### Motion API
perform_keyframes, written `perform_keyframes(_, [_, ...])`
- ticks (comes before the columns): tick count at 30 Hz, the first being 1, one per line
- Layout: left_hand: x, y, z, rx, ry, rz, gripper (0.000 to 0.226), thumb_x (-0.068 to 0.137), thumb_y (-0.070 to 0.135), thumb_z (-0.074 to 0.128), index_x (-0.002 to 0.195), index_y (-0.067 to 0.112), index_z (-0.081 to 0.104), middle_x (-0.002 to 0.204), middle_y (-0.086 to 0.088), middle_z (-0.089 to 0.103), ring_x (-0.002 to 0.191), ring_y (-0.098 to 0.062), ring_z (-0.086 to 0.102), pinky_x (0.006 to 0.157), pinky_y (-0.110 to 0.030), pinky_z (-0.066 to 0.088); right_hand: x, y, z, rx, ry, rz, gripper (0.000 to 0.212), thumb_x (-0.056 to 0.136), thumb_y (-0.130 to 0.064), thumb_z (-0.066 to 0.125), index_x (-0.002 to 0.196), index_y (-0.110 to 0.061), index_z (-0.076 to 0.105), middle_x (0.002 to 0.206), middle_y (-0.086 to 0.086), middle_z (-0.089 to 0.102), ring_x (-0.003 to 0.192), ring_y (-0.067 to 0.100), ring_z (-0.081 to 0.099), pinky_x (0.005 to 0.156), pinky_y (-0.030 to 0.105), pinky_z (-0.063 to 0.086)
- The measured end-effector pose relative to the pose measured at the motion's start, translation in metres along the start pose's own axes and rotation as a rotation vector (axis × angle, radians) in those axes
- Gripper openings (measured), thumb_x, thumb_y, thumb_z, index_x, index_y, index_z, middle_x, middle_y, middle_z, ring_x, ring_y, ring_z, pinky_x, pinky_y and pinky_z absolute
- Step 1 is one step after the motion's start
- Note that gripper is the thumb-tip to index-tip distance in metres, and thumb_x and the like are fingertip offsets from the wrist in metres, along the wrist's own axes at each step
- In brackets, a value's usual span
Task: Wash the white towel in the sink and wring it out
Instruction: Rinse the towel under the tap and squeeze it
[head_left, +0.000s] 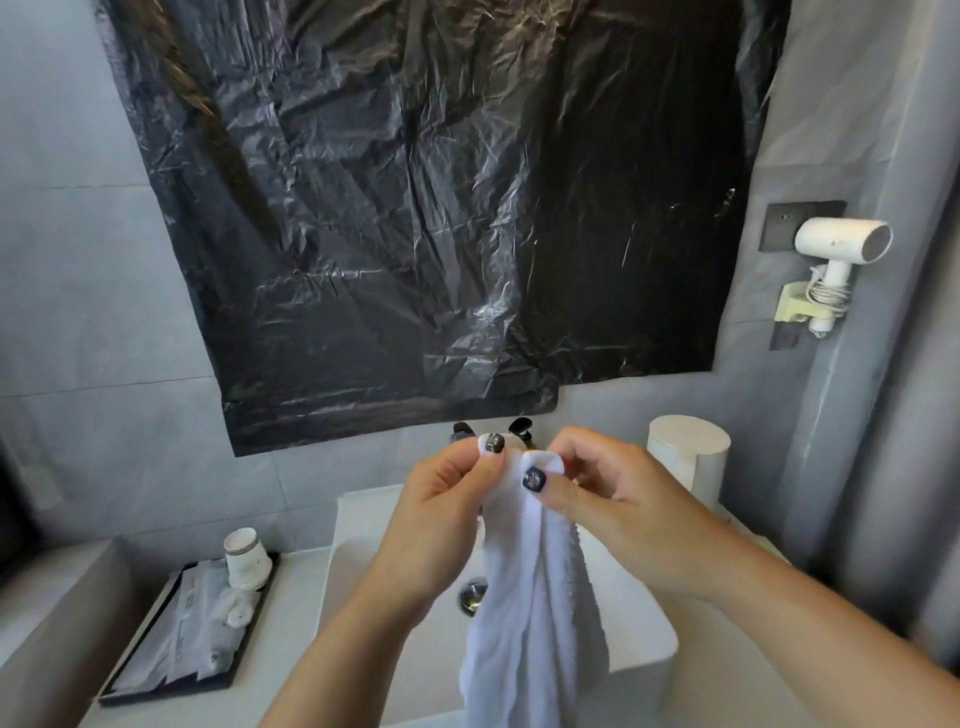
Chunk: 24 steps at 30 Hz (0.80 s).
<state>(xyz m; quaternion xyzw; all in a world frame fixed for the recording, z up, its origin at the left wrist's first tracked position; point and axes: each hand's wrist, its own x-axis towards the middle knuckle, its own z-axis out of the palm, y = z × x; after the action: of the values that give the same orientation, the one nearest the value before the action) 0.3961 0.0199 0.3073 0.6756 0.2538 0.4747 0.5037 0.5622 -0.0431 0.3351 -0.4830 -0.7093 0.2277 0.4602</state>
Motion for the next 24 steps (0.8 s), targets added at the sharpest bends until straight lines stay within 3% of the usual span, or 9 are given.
perform_keyframes(2, [-0.005,-0.003,0.000,-0.018,-0.058,-0.014,0.039,0.096,0.041,0.048,0.107,0.015,0.074,0.098,-0.022,0.069,0.087,-0.021,0.059,0.079,-0.036,0.043,0.003,0.005,0.001,0.080,0.018,0.031,0.046,0.085,-0.049,0.059,0.079,-0.005,0.049,0.061,-0.011,0.037,0.058,0.007,0.031,0.052,0.017,0.029])
perform_keyframes(6, [-0.010,-0.008,-0.003,-0.130,-0.153,-0.037,0.049,0.090,0.043,0.056,0.110,0.000,0.068,0.110,-0.034,0.062,0.095,-0.030,0.059,0.085,-0.041,0.043,0.006,0.018,0.004,0.175,0.095,0.072,0.046,0.079,-0.053,0.068,0.075,-0.010,0.055,0.063,-0.001,0.046,0.060,0.012,0.037,0.052,0.017,0.031])
perform_keyframes(9, [-0.011,-0.011,-0.001,-0.155,-0.184,-0.049,0.052,0.089,0.046,0.055,0.111,0.002,0.070,0.113,-0.026,0.068,0.102,-0.033,0.064,0.088,-0.042,0.049,0.006,0.023,0.005,0.221,0.130,0.082,0.051,0.064,-0.059,0.078,0.072,-0.012,0.061,0.066,0.013,0.056,0.065,0.015,0.048,0.060,0.025,0.040])
perform_keyframes(12, [-0.007,-0.015,0.002,-0.140,-0.184,-0.085,0.050,0.087,0.045,0.058,0.106,0.000,0.070,0.105,-0.018,0.072,0.097,-0.029,0.067,0.086,-0.040,0.052,0.002,0.024,0.005,0.224,0.115,0.081,0.049,0.058,-0.048,0.081,0.076,-0.004,0.066,0.073,0.027,0.060,0.066,0.022,0.052,0.065,0.036,0.044])
perform_keyframes(16, [0.000,-0.019,0.007,-0.110,-0.141,-0.110,0.034,0.086,0.030,0.063,0.090,-0.003,0.067,0.086,-0.012,0.069,0.081,-0.023,0.063,0.075,-0.033,0.050,-0.007,0.023,0.001,0.190,0.057,0.133,0.026,0.067,-0.028,0.083,0.077,-0.007,0.070,0.074,0.019,0.068,0.066,0.016,0.060,0.067,0.029,0.053])
perform_keyframes(19, [0.001,-0.023,0.016,-0.122,-0.101,-0.134,0.031,0.087,0.032,0.061,0.085,0.002,0.066,0.081,-0.010,0.065,0.079,-0.023,0.057,0.075,-0.036,0.043,-0.013,0.031,-0.001,0.173,0.043,0.192,0.010,0.080,-0.004,0.076,0.083,-0.002,0.067,0.073,0.017,0.066,0.067,0.014,0.059,0.065,0.027,0.048])
perform_keyframes(21, [0.001,-0.026,0.022,-0.133,-0.059,-0.164,0.027,0.086,0.034,0.060,0.080,0.009,0.066,0.082,-0.012,0.062,0.079,-0.024,0.053,0.076,-0.038,0.040,-0.018,0.034,0.004,0.166,0.074,0.201,0.012,0.081,-0.002,0.074,0.085,-0.005,0.064,0.071,0.005,0.063,0.063,0.014,0.056,0.061,0.027,0.044])
perform_keyframes(24, [0.002,-0.027,0.029,-0.138,-0.026,-0.158,0.034,0.086,0.035,0.058,0.086,0.001,0.063,0.082,-0.015,0.062,0.077,-0.024,0.054,0.069,-0.031,0.044,-0.024,0.035,0.013,0.100,0.148,0.191,0.025,0.077,-0.013,0.080,0.091,-0.014,0.059,0.078,0.002,0.065,0.066,0.026,0.062,0.057,0.034,0.048])
